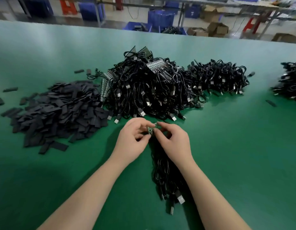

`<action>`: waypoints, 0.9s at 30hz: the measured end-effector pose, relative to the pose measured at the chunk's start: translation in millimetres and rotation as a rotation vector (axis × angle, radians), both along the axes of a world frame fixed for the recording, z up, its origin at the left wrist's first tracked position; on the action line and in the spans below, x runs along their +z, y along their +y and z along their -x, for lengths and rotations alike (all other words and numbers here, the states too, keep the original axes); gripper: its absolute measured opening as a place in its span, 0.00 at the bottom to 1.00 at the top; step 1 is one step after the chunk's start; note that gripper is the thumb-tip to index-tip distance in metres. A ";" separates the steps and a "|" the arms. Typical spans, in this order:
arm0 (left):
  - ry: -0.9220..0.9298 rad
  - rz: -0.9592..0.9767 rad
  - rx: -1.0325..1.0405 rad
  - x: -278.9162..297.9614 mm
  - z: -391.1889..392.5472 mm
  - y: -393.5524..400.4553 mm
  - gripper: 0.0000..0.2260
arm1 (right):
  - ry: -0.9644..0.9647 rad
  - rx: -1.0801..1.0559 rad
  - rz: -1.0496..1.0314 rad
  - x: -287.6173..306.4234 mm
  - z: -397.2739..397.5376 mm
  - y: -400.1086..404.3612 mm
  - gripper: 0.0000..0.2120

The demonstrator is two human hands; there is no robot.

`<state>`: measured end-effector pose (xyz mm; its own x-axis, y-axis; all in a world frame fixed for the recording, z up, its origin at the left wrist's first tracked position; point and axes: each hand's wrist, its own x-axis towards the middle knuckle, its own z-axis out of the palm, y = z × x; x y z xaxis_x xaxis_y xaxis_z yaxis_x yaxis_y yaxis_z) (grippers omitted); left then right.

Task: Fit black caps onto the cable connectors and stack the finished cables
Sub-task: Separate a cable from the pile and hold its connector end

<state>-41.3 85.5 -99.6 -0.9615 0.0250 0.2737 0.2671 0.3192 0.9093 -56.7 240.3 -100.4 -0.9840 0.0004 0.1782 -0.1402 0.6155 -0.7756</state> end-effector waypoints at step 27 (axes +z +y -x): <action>-0.158 -0.100 -0.096 4.1 13.7 -3.6 0.13 | -0.015 0.061 0.477 8.7 -0.3 5.6 0.08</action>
<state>-55.0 81.9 -95.5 -0.9872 0.0984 0.1253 0.1434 0.2055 0.9681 -56.4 245.9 -91.7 -0.9872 0.0210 0.1581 -0.1518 0.1815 -0.9716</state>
